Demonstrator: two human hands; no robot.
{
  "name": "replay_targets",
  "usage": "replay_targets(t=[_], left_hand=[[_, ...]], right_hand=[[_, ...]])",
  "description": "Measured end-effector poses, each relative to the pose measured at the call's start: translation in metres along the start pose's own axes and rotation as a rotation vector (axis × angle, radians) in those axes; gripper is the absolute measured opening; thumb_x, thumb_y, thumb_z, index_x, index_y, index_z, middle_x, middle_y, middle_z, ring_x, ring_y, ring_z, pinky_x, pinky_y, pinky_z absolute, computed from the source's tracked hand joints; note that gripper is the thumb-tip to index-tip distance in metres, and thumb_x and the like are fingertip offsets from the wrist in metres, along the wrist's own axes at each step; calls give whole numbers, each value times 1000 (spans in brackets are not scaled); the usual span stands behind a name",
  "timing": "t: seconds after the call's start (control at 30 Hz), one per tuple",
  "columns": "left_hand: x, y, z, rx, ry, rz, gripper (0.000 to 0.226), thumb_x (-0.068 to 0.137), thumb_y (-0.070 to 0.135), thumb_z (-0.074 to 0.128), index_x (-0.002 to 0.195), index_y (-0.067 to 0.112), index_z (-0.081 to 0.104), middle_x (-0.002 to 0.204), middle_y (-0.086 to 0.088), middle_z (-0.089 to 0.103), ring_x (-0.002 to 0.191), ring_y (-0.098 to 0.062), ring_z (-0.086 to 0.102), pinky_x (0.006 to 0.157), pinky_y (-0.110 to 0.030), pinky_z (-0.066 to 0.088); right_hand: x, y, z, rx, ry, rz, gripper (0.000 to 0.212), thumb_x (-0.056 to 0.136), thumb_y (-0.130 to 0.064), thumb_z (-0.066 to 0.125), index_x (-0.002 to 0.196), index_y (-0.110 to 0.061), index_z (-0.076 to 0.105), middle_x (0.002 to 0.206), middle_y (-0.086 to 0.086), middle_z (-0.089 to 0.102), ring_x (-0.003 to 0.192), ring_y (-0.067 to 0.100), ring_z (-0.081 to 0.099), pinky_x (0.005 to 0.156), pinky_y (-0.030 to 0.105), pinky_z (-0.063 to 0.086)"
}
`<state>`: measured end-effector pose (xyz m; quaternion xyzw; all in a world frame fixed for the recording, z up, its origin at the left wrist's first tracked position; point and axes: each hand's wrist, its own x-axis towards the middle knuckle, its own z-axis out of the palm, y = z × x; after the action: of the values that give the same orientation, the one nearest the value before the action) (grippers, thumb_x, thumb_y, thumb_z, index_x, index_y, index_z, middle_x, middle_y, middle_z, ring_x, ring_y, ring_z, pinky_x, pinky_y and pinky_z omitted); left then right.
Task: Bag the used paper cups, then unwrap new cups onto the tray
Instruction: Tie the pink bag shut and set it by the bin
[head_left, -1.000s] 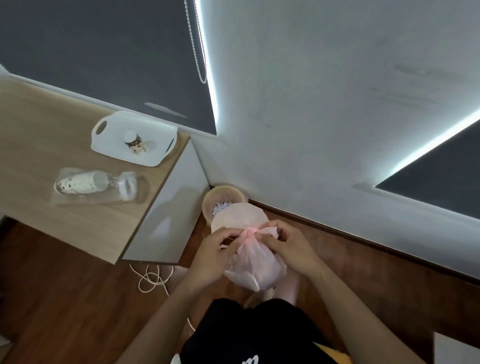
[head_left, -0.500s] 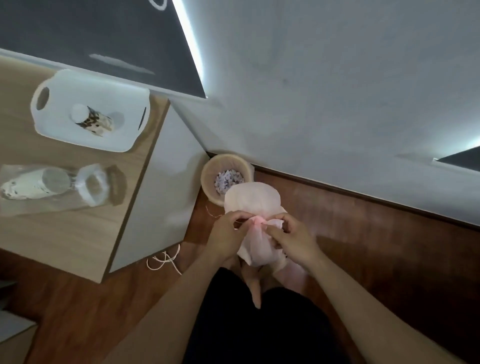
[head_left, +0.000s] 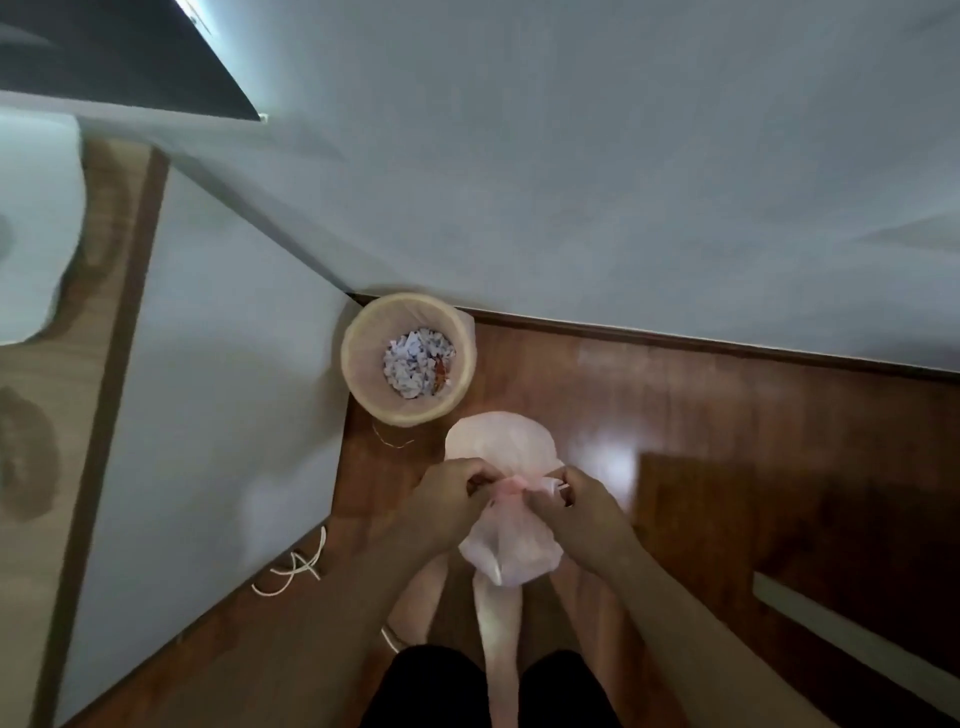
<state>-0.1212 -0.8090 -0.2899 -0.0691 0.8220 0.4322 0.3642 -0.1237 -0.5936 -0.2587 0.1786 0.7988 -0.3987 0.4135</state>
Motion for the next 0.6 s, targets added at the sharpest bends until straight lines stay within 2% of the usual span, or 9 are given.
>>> replay_targets(t=[0.07, 0.13, 0.23, 0.33, 0.43, 0.5, 0.6], left_hand=[[18, -2, 3, -17, 2, -7, 19, 107, 29, 75, 120, 22, 86, 112, 11, 85, 100, -1, 76, 84, -6, 49], [35, -3, 7, -8, 5, -11, 19, 105, 22, 77, 121, 18, 87, 114, 8, 86, 101, -4, 76, 83, -3, 48], [59, -3, 10, -18, 7, -35, 20, 104, 18, 77, 121, 18, 87, 115, 6, 86, 102, -4, 77, 82, -4, 49], [75, 3, 8, -42, 36, -44, 18, 104, 20, 78, 121, 18, 86, 115, 7, 85, 102, -5, 75, 86, -13, 53], [86, 8, 0, -77, 88, -49, 24, 108, 21, 75, 130, 17, 83, 125, 5, 83, 112, -6, 75, 89, -7, 52], [89, 7, -7, -105, 120, -86, 28, 107, 11, 72, 133, 14, 81, 129, 1, 82, 111, -7, 73, 89, -3, 52], [84, 6, -16, -117, 150, -109, 28, 108, 5, 70, 132, 13, 81, 124, 3, 81, 108, -4, 71, 84, 5, 47]], right_hand=[[14, 8, -3, 36, 9, 14, 25, 99, -48, 69, 109, -25, 69, 103, -5, 77, 96, 17, 74, 80, 37, 63], [26, 14, -6, 77, 1, 39, 24, 100, -45, 71, 111, -24, 69, 105, -2, 77, 96, 21, 75, 75, 32, 57], [43, 21, -11, 95, 15, 44, 22, 100, -42, 71, 111, -23, 69, 99, 0, 78, 89, 21, 77, 72, 32, 57], [56, 19, -16, 120, 79, 18, 16, 102, -39, 71, 102, -22, 70, 87, -5, 75, 72, 15, 79, 62, 27, 52], [67, 11, -20, 158, 138, -46, 8, 106, -33, 69, 103, -27, 74, 96, -9, 77, 68, 11, 80, 53, 19, 49], [71, 8, -21, 200, 133, -72, 14, 107, -23, 66, 113, -30, 78, 107, -11, 81, 74, 11, 80, 61, 18, 54], [70, 4, -20, 183, 109, -100, 21, 108, -22, 64, 120, -28, 80, 109, -13, 83, 87, 9, 78, 74, 22, 59]])
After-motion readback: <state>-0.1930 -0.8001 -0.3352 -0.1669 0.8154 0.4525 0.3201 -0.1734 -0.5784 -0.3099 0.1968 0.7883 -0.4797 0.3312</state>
